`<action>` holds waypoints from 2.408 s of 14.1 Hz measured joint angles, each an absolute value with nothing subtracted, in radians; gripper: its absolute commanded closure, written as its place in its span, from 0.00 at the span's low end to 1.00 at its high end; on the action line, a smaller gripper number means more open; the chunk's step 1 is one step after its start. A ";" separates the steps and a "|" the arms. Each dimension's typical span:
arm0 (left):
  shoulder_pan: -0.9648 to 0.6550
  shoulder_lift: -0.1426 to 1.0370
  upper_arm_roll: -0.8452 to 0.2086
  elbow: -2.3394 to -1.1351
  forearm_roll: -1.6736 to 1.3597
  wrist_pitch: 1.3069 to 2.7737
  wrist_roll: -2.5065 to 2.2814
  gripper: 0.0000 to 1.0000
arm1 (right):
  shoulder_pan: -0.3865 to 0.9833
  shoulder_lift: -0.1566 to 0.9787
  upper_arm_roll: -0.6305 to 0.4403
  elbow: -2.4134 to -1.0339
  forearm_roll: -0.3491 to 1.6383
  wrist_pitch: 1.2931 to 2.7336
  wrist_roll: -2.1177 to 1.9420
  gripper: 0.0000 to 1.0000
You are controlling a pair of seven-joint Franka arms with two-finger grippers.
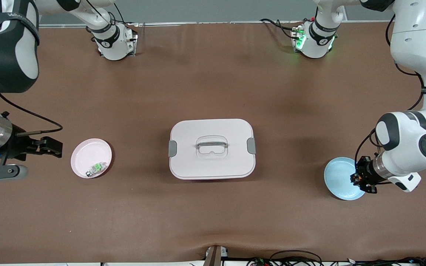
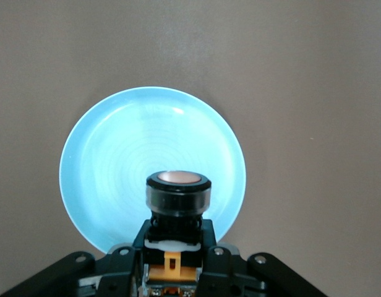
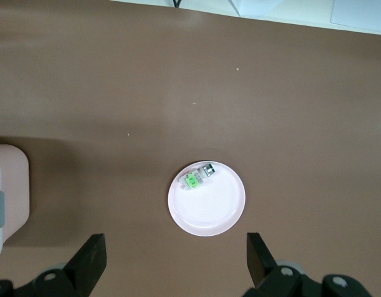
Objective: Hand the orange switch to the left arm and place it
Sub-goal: 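Lower the switch onto the blue plate and open the left gripper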
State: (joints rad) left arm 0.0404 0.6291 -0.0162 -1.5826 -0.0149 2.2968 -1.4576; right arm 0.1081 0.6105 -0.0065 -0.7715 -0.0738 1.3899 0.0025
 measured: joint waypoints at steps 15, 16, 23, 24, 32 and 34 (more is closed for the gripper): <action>0.024 0.743 -0.006 -1.582 0.019 2.293 -1.457 0.85 | 0.014 0.609 -0.008 -0.827 -0.037 1.387 0.003 0.00; 0.024 0.745 -0.006 -1.581 0.024 2.293 -1.457 0.76 | 0.014 0.608 -0.008 -0.827 -0.037 1.388 0.004 0.00; 0.024 0.749 -0.006 -1.561 0.031 2.293 -1.455 0.00 | 0.004 0.560 -0.003 -0.823 -0.033 1.390 0.002 0.00; 0.024 0.749 -0.006 -1.555 0.031 2.293 -1.455 0.00 | 0.011 0.550 0.001 -0.823 -0.035 1.390 0.002 0.00; 0.022 0.700 -0.005 -1.532 0.031 2.175 -1.101 0.00 | 0.000 0.537 -0.001 -0.844 -0.042 1.391 0.002 0.00; 0.022 0.683 -0.005 -1.534 0.021 2.157 -0.949 0.00 | -0.004 0.519 -0.002 -0.874 -0.042 1.392 0.002 0.00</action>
